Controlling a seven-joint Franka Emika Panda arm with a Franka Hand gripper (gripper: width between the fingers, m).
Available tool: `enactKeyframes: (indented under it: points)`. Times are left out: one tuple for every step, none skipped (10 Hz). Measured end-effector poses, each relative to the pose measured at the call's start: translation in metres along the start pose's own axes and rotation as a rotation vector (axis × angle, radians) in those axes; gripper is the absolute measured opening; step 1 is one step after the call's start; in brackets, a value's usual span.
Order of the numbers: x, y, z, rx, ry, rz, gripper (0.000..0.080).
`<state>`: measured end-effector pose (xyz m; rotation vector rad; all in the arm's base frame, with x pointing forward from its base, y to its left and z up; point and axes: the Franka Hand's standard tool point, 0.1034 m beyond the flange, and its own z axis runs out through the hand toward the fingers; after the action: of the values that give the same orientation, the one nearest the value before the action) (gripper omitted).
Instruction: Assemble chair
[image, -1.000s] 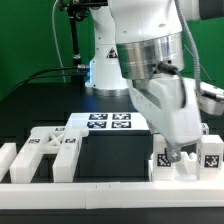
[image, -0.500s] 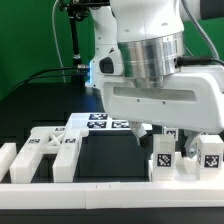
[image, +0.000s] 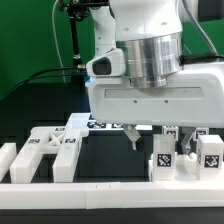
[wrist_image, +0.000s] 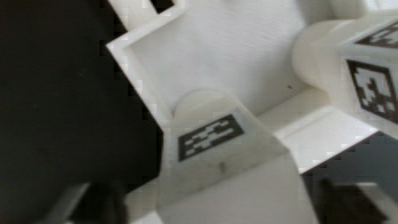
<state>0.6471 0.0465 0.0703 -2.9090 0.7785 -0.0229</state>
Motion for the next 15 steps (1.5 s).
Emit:
enactKeyframes:
  points:
    - [-0.0001, -0.0002, 0.0001, 0.0, 0.0, 0.077, 0.035]
    - [-0.0002, -0.0002, 0.0001, 0.0, 0.0, 0.155, 0.0286]
    - [-0.0001, -0.0001, 0.0002, 0.0, 0.0, 0.217, 0.0286]
    - [-0.0001, 0.0, 0.0, -0.001, -0.001, 0.309, 0.0286]
    - [0.0004, 0.0004, -0.0007, -0.003, 0.0, 0.462, 0.0286]
    - [0.0005, 0.0018, -0.0007, -0.002, -0.005, 0.606, 0.0286]
    - [-0.0004, 0.0024, -0.0006, -0.002, -0.017, 0.764, 0.0286]
    - [0.0006, 0.0016, -0.0005, 0.01, -0.021, 0.962, 0.0287]
    - [0.0017, 0.0002, 0.0002, 0.029, -0.022, 1.12, 0.0287]
    - [0.0016, -0.0001, 0.0004, 0.032, -0.027, 1.234, 0.0287]
    - [0.0016, 0.0, 0.0004, 0.032, -0.027, 1.257, 0.0287]
    - [0.0015, 0.0001, 0.0006, 0.032, -0.026, 1.236, 0.0289]
    - [0.0014, 0.0, 0.0006, 0.032, -0.026, 1.219, 0.0488]
    - [0.0013, -0.0001, 0.0007, 0.031, -0.025, 1.203, 0.0488]
    - [0.0015, -0.0003, 0.001, 0.029, -0.014, 0.982, 0.0602]
